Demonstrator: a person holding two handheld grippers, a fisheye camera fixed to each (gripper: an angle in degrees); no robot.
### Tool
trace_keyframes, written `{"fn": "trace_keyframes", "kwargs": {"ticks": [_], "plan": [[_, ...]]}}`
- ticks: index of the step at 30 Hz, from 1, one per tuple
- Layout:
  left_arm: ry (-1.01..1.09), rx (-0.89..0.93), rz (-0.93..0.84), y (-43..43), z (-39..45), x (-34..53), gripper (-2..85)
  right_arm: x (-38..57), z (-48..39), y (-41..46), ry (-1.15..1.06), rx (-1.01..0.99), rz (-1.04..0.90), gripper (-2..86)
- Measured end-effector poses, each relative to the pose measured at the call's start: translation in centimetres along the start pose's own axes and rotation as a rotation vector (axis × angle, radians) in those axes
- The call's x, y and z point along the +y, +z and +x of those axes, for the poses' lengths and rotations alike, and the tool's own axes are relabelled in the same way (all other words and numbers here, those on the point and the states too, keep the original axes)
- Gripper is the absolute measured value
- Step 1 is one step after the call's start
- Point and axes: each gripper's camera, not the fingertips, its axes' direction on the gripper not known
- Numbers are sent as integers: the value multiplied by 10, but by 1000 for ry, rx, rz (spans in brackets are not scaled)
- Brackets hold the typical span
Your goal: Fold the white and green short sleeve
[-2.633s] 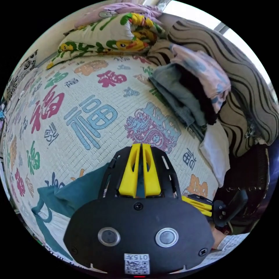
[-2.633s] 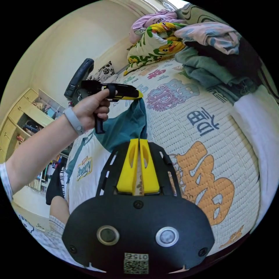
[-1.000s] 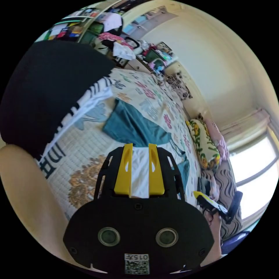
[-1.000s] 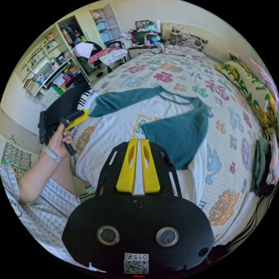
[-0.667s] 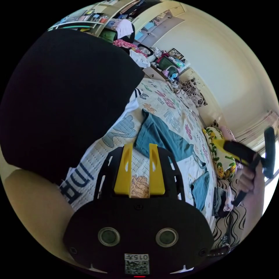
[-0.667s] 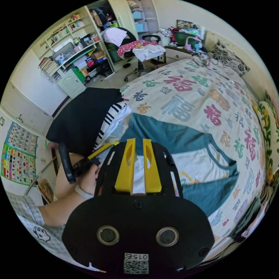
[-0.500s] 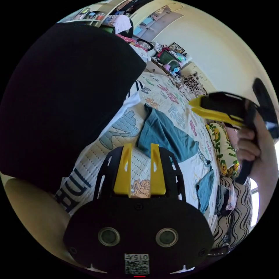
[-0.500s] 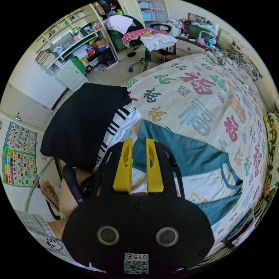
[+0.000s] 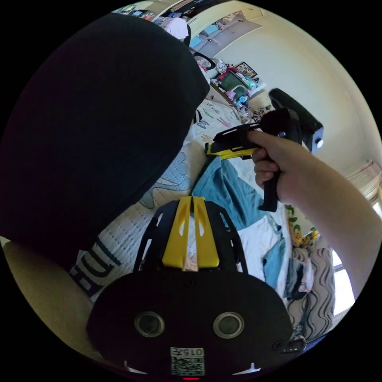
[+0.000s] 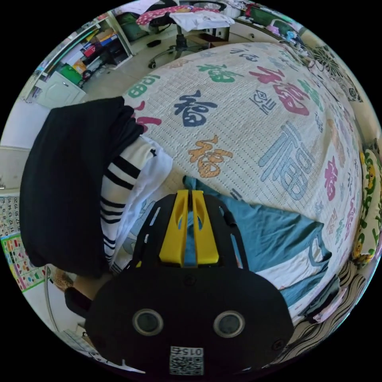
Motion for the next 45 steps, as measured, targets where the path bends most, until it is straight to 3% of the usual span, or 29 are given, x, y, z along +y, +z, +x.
{"fn": "trace_keyframes", "kwargs": {"ticks": [4, 8, 13, 18, 23, 27, 31, 34, 37, 45], "plan": [[101, 85, 76, -28, 24, 13, -5, 30, 61, -49, 70, -124, 179, -4], [429, 191, 108, -59, 90, 50, -6, 108, 166, -109, 233, -314, 402, -5], [756, 317, -110, -40, 155, 135, -4, 218, 264, -116, 423, -322, 468, -3], [976, 209, -401, 25, 177, 236, 12, 303, 335, -55, 678, -316, 261, 4], [1029, 157, -355, 25, 177, 261, 35, 342, 348, -66, 705, -293, 330, 6], [976, 46, -277, 34, 165, 256, 53, 331, 335, -86, 563, -296, 362, 5], [947, -42, -326, 68, 155, 260, 53, 304, 318, -82, 451, -297, 289, 2], [971, -173, -442, 111, 142, 276, 42, 291, 317, -58, 459, -290, 110, -2], [1023, -225, -437, 119, 140, 285, 33, 303, 325, -78, 446, -309, 148, 5], [906, -70, -306, 129, 126, 264, 58, 273, 387, -173, 343, -411, 355, 67]]}}
